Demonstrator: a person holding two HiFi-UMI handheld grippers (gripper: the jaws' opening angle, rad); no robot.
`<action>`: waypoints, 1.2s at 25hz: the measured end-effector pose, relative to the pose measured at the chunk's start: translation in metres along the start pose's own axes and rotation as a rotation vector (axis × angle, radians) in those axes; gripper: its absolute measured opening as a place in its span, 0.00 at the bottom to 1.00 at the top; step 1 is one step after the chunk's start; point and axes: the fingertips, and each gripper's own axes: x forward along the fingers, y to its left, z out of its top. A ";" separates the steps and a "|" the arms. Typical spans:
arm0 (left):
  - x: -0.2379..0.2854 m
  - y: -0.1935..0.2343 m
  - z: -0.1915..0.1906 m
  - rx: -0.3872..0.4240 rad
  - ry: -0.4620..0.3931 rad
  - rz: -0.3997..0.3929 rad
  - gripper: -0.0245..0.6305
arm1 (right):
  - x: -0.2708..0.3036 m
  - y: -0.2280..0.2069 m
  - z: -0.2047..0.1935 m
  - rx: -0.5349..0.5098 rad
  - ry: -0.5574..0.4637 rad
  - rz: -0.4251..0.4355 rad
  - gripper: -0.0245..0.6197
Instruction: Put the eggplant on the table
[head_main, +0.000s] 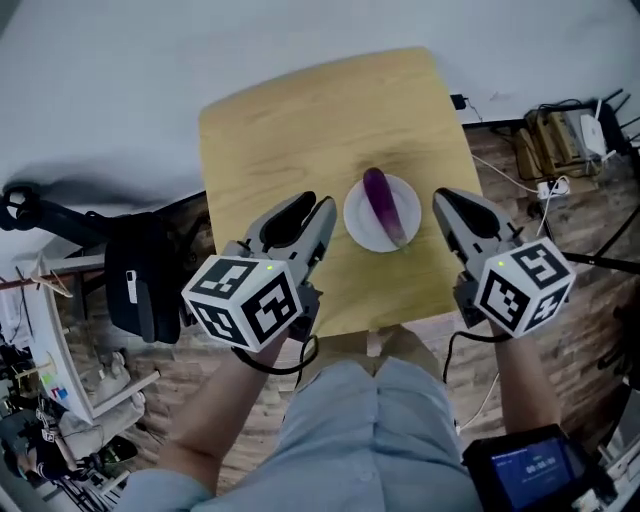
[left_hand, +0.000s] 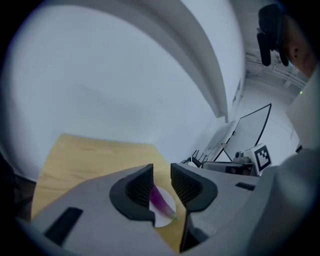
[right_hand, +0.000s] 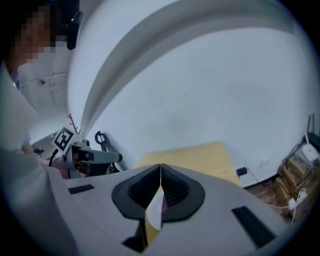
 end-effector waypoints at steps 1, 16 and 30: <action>-0.008 -0.008 0.009 0.030 -0.040 0.005 0.21 | -0.008 0.012 0.013 -0.041 -0.040 0.003 0.05; -0.103 -0.095 0.072 0.361 -0.493 0.188 0.05 | -0.092 0.120 0.095 -0.268 -0.393 0.008 0.04; -0.109 -0.119 0.093 0.455 -0.555 0.197 0.05 | -0.105 0.125 0.112 -0.332 -0.452 -0.027 0.04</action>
